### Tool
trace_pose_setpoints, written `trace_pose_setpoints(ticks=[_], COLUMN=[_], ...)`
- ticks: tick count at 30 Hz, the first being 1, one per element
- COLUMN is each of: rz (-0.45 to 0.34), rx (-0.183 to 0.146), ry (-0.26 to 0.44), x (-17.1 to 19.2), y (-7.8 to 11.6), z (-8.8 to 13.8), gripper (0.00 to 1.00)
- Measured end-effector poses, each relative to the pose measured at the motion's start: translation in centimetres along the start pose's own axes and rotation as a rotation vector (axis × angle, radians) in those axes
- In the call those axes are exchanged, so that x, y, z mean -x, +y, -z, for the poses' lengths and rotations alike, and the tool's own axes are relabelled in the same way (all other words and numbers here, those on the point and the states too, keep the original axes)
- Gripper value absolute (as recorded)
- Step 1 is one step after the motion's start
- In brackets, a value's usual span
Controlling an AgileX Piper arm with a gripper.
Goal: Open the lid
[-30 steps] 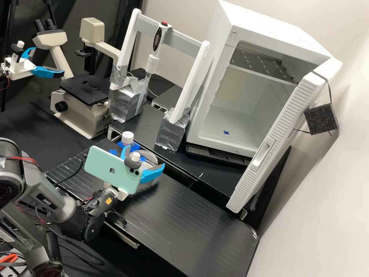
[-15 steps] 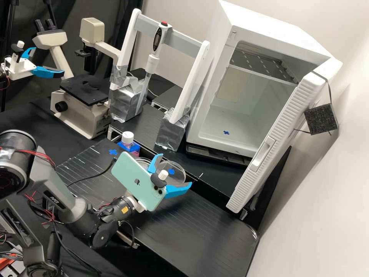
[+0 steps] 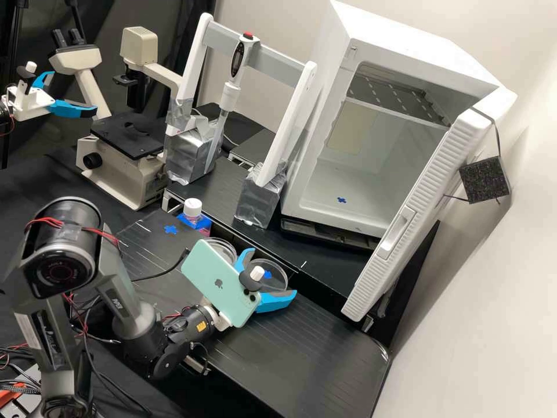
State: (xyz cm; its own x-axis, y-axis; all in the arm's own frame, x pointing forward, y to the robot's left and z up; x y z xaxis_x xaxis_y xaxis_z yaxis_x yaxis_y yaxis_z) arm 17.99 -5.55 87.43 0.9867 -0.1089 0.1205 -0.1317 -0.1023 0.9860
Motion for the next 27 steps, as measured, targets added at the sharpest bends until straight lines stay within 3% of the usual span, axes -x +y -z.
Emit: trace_pose_setpoints(ticks=[4, 10, 11, 20, 27], rz=[-0.031, -0.032, -0.032, -0.029, -0.024], rx=[0.022, 0.027, 0.029, 0.059, 0.053], ry=[-0.02, -0.022, -0.022, -0.032, -0.038], x=[-0.05, -0.06, -0.06, 0.14, 0.36], y=[0.22, 0.23, 0.23, 0.02, -0.22], z=[-0.31, -0.35, -0.35, -0.43, -0.5], gripper=[0.0, 0.0, 1.0, 1.0, 1.0])
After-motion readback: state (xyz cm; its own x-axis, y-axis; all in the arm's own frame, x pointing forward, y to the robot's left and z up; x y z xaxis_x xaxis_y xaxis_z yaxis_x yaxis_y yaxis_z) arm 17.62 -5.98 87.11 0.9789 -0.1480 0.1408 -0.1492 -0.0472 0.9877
